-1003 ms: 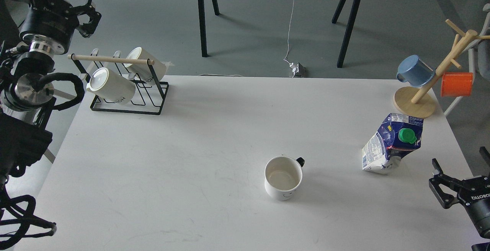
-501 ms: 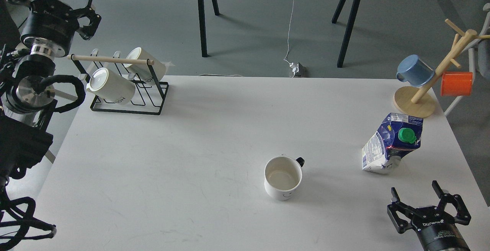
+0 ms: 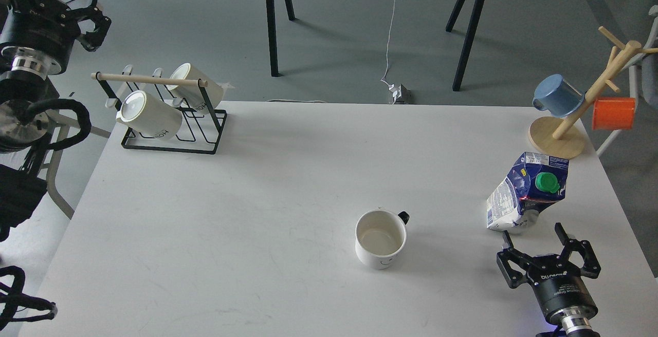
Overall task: Place cup and milk with both arms
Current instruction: 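Move the right gripper toward the milk carton lying on the table, then grasp the milk carton with the right gripper and lift it upright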
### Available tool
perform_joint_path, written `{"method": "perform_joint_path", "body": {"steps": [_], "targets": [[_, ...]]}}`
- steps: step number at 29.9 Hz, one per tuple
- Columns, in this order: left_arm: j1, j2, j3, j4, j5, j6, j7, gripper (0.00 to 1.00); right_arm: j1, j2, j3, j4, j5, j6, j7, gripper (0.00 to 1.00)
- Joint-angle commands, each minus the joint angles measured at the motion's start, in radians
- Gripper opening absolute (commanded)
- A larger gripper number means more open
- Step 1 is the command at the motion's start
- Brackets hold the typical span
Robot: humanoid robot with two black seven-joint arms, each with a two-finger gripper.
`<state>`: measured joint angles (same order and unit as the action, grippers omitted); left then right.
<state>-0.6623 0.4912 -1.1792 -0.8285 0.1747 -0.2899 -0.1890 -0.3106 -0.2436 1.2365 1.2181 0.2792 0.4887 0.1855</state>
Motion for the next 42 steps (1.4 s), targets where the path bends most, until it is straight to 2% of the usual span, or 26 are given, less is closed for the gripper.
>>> {"method": "perform_joint_path", "body": {"steps": [1,16,21,23,24,28,29,31,33,42], "targets": [[0.0,0.001,-0.004,0.0,-0.004,0.001,-0.004,1.0,0.002,0.004,0.009,0.001,0.0,0.0,0.0,0.99],[0.0,0.001,-0.002,0.003,-0.018,0.001,0.0,1.0,0.084,0.026,-0.003,-0.029,-0.002,0.0,0.0,0.98],[-0.003,0.001,-0.004,0.003,-0.018,0.005,0.0,1.0,0.125,0.027,0.006,-0.064,-0.002,0.0,0.002,0.94],[-0.003,0.004,-0.002,0.002,-0.018,0.006,0.0,1.0,0.142,0.027,0.006,-0.083,-0.003,0.0,0.002,0.89],[-0.003,0.006,0.0,0.002,-0.018,0.006,0.0,1.0,0.146,0.027,0.007,-0.089,-0.003,0.0,0.003,0.83],[-0.003,0.015,0.006,0.005,-0.017,0.009,0.0,1.0,0.148,0.046,0.0,-0.092,-0.005,0.0,0.006,0.49],[-0.003,0.015,0.006,0.006,-0.017,0.009,0.0,1.0,0.148,0.055,-0.002,-0.091,-0.005,0.0,0.008,0.42],[-0.008,0.015,0.006,0.014,-0.017,0.009,0.0,1.0,0.145,0.058,-0.003,-0.088,-0.008,0.0,0.008,0.34],[-0.013,0.013,0.007,0.022,-0.015,0.011,0.0,1.0,0.137,0.066,-0.003,-0.081,-0.02,0.0,0.009,0.3],[-0.011,0.007,0.007,0.025,-0.011,0.014,-0.004,1.0,0.081,0.081,-0.067,0.064,-0.107,0.0,0.008,0.31]]}}
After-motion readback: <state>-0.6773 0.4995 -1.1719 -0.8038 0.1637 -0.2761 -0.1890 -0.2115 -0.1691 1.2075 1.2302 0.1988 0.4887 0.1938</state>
